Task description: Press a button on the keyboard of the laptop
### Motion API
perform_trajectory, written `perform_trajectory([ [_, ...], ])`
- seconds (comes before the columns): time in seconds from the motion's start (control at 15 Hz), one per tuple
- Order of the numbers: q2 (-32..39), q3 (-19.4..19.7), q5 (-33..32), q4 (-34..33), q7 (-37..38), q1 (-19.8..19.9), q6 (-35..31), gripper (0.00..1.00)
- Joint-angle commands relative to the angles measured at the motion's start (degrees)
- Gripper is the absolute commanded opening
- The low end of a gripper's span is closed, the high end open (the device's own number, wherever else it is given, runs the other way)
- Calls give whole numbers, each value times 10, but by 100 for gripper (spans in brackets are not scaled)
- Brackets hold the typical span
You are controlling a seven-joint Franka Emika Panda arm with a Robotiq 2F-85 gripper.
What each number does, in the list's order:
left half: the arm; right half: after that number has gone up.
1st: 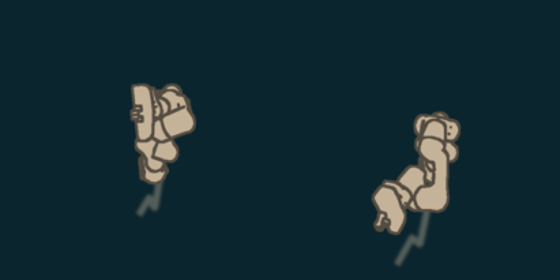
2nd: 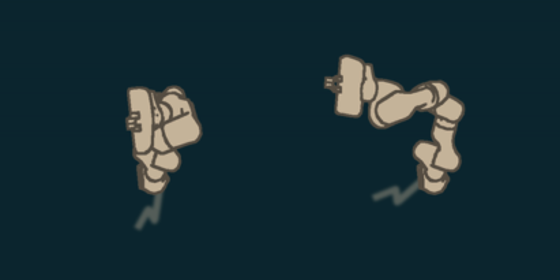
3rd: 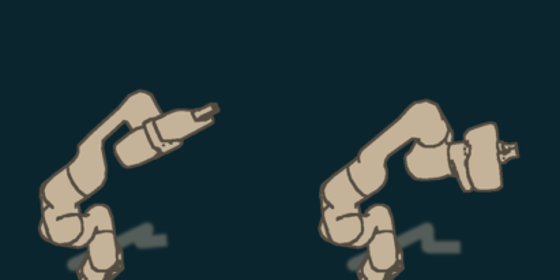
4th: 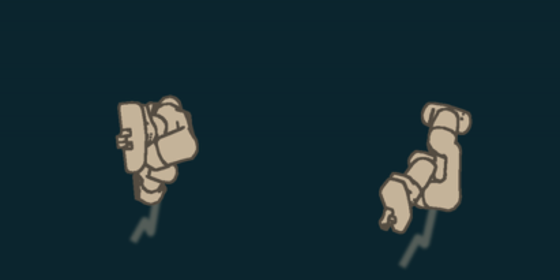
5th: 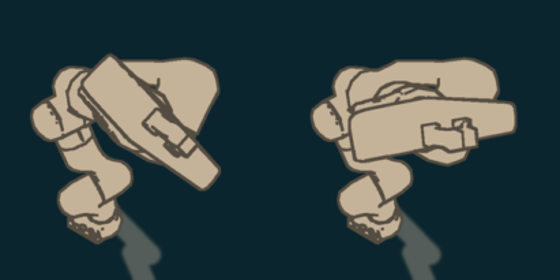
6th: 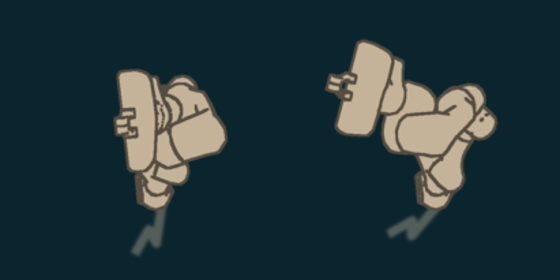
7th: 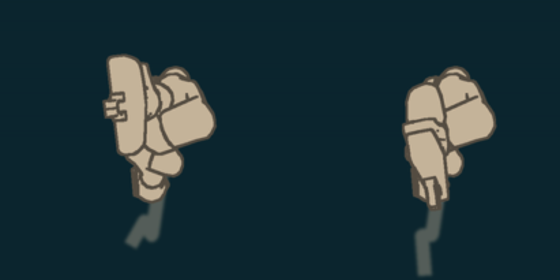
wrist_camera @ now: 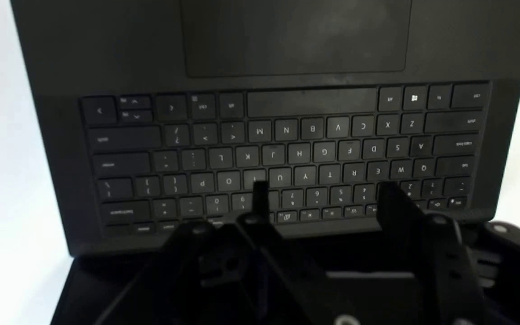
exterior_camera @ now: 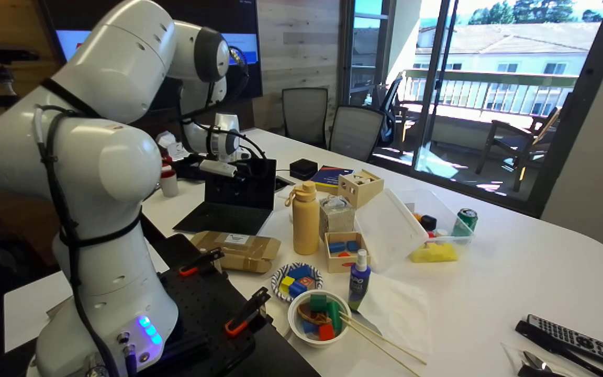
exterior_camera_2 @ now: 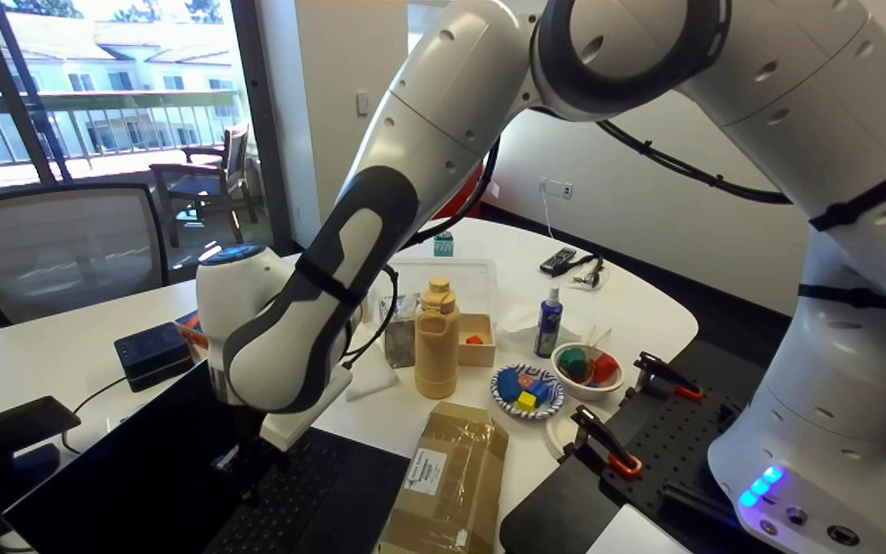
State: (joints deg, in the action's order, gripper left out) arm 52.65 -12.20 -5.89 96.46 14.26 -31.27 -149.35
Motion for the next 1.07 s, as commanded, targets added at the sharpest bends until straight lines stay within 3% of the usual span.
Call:
perform_trajectory([
  [0.0,36,21,16,-55,32,-26,20,34],
  [0.27,60,18,35,-83,42,-31,40,3],
  [0.33,62,19,40,-84,48,-34,47,0],
  [1.0,75,30,63,-92,97,-49,95,0],
])
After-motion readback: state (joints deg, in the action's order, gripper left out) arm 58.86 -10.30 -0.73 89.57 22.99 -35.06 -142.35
